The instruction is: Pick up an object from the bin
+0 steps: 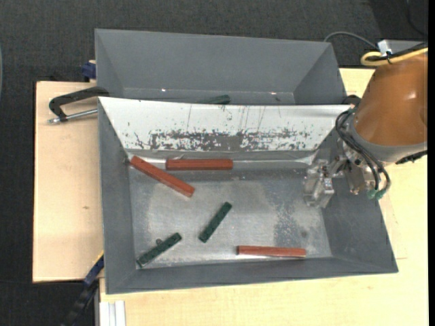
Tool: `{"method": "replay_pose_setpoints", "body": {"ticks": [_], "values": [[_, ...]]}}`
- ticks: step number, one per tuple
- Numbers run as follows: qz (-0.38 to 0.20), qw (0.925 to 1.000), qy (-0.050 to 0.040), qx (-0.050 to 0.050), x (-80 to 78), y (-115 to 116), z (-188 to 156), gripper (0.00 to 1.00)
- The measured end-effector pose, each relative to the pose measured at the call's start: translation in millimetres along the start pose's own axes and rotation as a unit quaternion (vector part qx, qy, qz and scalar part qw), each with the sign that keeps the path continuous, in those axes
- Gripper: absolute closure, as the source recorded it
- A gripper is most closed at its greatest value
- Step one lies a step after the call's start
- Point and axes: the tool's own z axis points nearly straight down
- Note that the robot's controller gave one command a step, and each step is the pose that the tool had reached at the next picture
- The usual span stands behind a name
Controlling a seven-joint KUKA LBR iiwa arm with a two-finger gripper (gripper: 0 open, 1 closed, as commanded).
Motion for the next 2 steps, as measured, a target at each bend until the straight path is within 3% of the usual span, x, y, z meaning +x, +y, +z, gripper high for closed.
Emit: {"method": "replay_pose_setpoints", "body": {"ticks": [1,2], "values": [[0.0,1.0,0.0,0.0,0.0,0.0,0.0,0.0],[0.0,1.0,0.0,0.0,0.0,0.0,0.0,0.0]]}}
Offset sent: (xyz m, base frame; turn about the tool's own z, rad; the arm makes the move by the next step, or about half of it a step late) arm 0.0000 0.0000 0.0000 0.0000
